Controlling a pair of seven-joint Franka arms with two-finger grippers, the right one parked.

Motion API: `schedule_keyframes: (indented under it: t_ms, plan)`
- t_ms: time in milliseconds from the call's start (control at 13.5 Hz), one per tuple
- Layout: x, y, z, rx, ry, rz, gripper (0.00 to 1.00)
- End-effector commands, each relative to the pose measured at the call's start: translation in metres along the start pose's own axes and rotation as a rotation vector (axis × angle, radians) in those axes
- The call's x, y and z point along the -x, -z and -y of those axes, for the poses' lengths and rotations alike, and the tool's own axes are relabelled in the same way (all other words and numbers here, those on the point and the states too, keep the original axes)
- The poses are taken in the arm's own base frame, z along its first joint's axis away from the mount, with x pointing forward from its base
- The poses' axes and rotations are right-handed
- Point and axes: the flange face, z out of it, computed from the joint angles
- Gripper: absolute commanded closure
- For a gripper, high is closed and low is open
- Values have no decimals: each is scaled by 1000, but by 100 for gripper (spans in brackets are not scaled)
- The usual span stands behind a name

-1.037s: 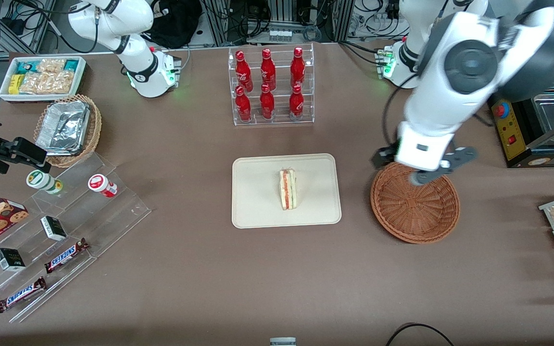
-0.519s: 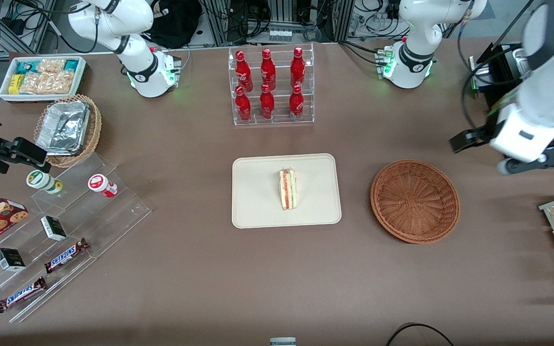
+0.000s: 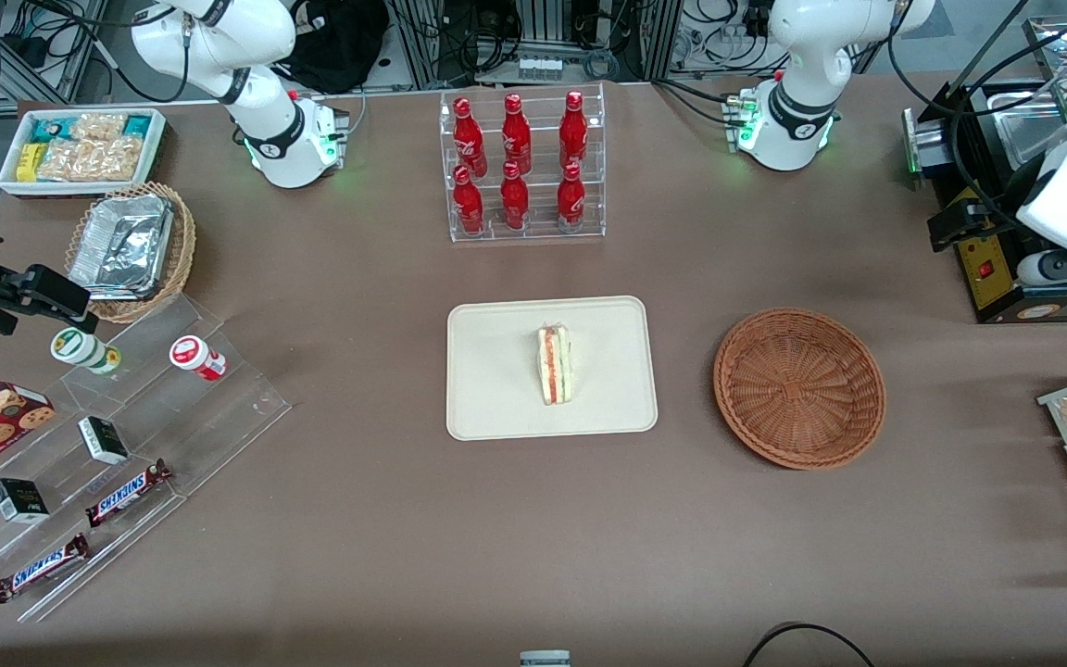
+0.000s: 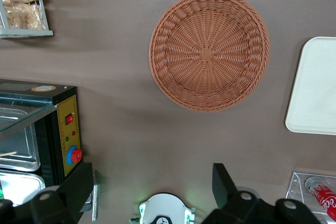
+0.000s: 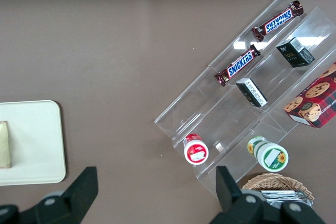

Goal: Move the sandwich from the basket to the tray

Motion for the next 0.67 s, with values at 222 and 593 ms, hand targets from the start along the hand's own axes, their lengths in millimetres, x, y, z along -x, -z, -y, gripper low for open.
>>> schedule_keyframes:
  t_ms: [222, 593]
  plan:
    - [-6, 15, -4, 17, -124, -36, 0]
    - [5, 33, -12, 31, -129, -94, 0]
